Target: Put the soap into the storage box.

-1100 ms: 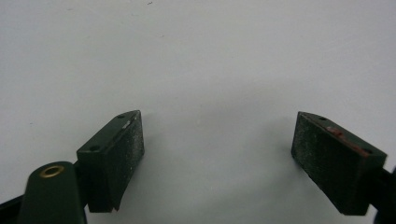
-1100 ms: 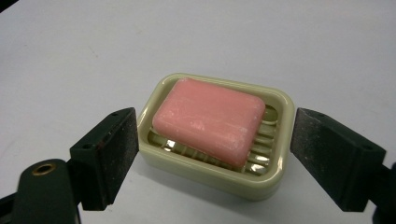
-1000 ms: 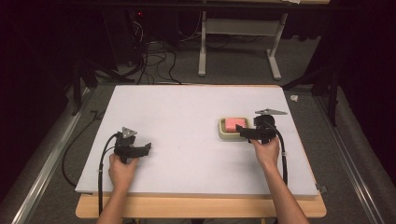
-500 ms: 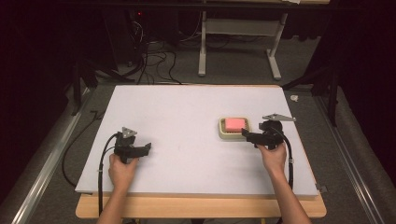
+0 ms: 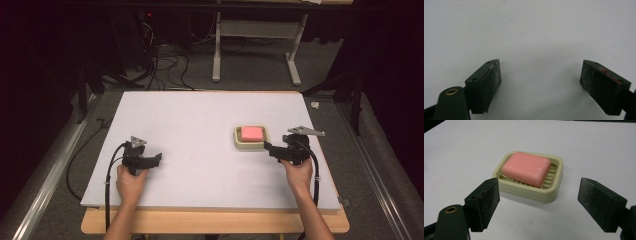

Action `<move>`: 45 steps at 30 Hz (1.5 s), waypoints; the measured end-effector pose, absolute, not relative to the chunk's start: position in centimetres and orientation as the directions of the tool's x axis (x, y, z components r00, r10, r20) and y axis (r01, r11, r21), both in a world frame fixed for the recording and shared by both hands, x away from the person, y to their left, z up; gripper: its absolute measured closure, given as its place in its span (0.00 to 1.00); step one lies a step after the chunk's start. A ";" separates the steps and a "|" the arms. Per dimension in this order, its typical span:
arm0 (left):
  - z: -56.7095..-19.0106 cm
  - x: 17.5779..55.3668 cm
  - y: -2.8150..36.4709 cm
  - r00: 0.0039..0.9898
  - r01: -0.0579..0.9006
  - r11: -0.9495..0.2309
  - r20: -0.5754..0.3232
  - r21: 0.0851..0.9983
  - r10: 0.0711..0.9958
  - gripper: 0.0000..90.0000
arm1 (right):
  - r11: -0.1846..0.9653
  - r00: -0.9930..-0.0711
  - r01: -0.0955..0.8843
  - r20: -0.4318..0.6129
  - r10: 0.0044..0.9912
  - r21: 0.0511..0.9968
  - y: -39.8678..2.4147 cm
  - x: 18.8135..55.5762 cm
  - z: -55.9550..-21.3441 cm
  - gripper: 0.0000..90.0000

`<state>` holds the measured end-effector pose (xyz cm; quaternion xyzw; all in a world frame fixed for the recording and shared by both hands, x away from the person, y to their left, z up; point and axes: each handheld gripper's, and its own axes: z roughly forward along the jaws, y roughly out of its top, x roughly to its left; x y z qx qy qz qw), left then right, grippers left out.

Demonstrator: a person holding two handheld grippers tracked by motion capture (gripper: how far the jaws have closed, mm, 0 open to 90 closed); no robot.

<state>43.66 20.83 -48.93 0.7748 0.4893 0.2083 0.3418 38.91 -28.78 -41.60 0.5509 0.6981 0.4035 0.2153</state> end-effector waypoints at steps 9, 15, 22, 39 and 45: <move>-48.9 43.7 20.8 0.434 0.616 -0.287 -0.012 0.733 0.901 0.19 | 0.065 -0.303 0.587 0.144 0.942 0.807 -29.3 37.8 -41.9 0.20; -48.9 43.7 20.8 0.434 0.616 -0.287 -0.012 0.734 0.901 0.19 | 0.061 -0.301 0.586 0.148 0.942 0.808 -29.6 37.3 -42.2 0.20; -48.9 43.7 20.8 0.434 0.616 -0.287 -0.012 0.734 0.901 0.19 | 0.059 -0.302 0.594 0.154 0.941 0.802 -29.8 36.7 -42.7 0.21; -48.9 43.7 20.8 0.434 0.616 -0.287 -0.012 0.734 0.901 0.19 | 0.069 -0.315 0.612 0.163 0.935 0.788 -29.9 35.8 -44.1 0.21; -48.9 43.7 20.8 0.434 0.616 -0.287 -0.012 0.734 0.901 0.19 | 0.069 -0.316 0.619 0.168 0.934 0.782 -29.8 35.6 -44.6 0.21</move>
